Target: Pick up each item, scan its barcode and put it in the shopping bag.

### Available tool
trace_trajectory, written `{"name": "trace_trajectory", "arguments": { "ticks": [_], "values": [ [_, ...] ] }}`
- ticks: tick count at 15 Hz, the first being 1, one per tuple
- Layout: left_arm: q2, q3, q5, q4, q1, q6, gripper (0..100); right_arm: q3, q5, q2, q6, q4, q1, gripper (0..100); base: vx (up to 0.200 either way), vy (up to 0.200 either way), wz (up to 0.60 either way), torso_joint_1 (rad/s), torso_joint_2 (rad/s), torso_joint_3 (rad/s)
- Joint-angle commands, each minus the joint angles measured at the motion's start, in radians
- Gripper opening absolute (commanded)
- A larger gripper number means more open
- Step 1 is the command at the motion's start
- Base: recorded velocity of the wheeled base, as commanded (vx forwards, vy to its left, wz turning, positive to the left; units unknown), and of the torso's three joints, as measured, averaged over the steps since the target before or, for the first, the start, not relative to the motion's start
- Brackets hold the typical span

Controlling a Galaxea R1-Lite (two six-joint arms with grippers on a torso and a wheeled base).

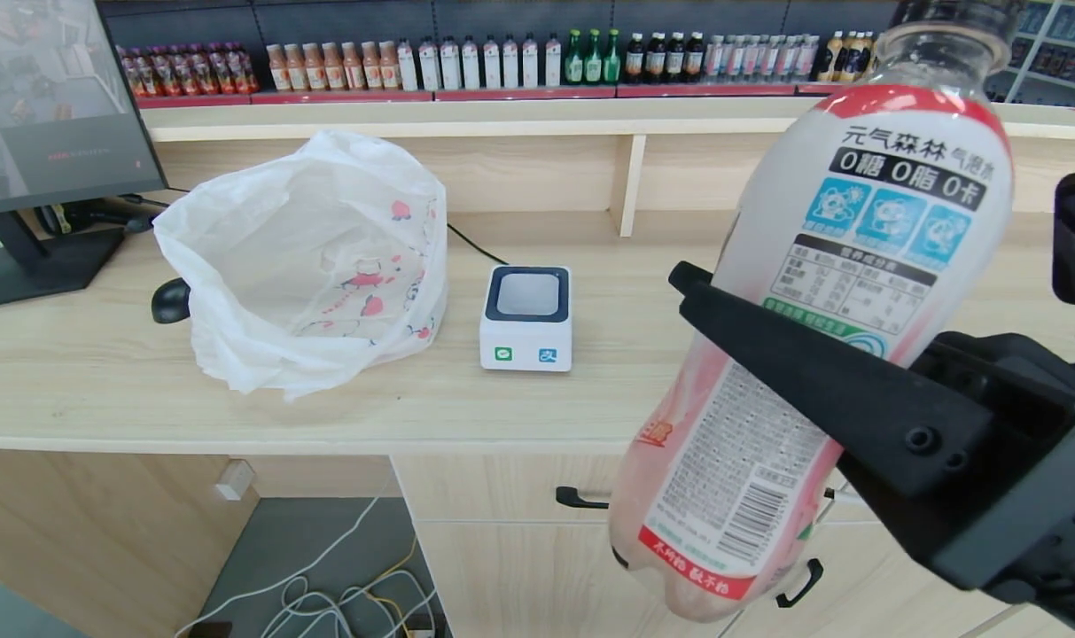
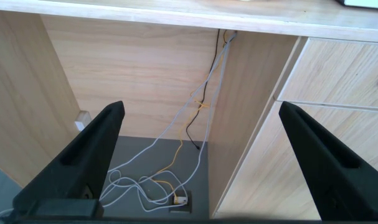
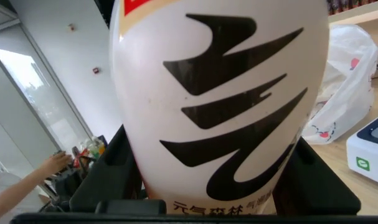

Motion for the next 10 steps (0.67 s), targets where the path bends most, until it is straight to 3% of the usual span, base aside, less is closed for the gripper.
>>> {"name": "trace_trajectory", "arguments": {
  "ticks": [1, 5, 8, 10],
  "values": [
    [0.000, 0.000, 0.000, 0.000, 0.000, 0.000, 100, 0.018, -0.005, -0.003, -0.054, 0.004, -0.006, 0, 0.000, 0.000, 0.00, 0.000, 0.00, 0.000],
    [0.000, 0.000, 0.000, 0.000, 0.000, 0.000, 100, 0.013, -0.166, -0.003, -0.244, 0.010, -0.019, 0, 0.000, 0.000, 0.00, 0.000, 0.00, 0.000],
    [0.000, 0.000, 0.000, 0.000, 0.000, 0.000, 100, -0.005, -0.232, -0.017, -0.327, 0.013, -0.032, 0, 0.000, 0.000, 0.00, 0.000, 0.00, 0.000],
    [0.000, 0.000, 0.000, 0.000, 0.000, 0.000, 100, 0.005, -0.372, -0.026, -0.404, 0.027, -0.038, 0, 0.000, 0.000, 0.00, 0.000, 0.00, 0.000]
  ]
}}
